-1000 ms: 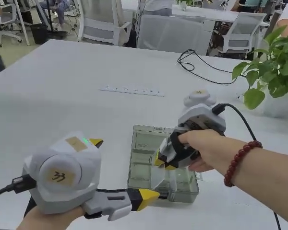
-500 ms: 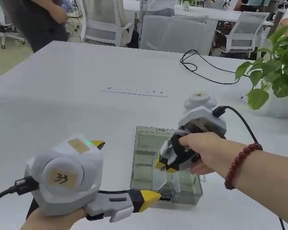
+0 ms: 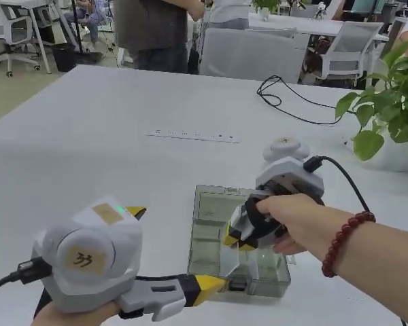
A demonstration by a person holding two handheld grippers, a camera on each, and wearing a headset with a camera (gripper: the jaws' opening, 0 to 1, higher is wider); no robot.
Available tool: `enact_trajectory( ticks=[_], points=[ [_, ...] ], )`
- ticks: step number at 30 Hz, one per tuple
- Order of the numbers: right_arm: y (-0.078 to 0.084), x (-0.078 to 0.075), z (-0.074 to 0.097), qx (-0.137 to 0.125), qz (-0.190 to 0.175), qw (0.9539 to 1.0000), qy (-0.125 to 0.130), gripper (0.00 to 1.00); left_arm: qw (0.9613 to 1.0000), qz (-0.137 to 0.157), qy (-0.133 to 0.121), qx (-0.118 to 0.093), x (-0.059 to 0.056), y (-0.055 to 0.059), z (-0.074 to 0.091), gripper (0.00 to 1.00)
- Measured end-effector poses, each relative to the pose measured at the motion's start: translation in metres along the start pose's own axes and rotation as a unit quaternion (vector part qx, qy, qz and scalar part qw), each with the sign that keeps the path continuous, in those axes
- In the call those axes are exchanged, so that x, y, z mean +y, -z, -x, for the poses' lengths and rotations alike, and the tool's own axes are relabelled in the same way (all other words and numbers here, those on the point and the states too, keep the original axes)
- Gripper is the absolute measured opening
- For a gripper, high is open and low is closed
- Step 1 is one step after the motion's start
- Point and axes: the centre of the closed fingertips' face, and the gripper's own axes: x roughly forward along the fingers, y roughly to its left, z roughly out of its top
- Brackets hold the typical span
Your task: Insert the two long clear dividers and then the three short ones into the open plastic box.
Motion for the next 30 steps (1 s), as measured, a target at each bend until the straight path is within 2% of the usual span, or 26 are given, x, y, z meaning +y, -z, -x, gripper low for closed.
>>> enact_trajectory(
  ticks=[9,15,20,24,26,30],
  points=[
    [0.002,0.002,-0.002,0.015,0.007,0.9997,0.017,0.07,1.0000,-0.005,-0.001,0.001,0.001,-0.001,0.003,0.97],
    [0.002,0.003,-0.002,0.019,0.041,0.9982,0.038,0.07,1.0000,-0.005,-0.002,0.003,0.001,0.000,0.004,0.97],
    [0.002,0.005,-0.004,0.023,0.111,0.9910,0.072,0.07,1.0000,-0.001,-0.006,0.004,0.002,0.000,0.004,0.96],
    [0.002,0.006,-0.008,0.023,0.155,0.9828,0.097,0.07,1.0000,0.001,-0.009,0.003,0.003,0.000,0.004,0.96],
    [0.002,0.006,-0.009,0.024,0.181,0.9770,0.111,0.07,0.9999,0.000,-0.010,0.003,0.003,0.000,0.004,0.96],
    [0.003,0.006,-0.016,0.026,0.187,0.9749,0.118,0.07,0.9999,0.001,-0.012,0.002,0.004,0.000,0.004,0.95]
  ],
)
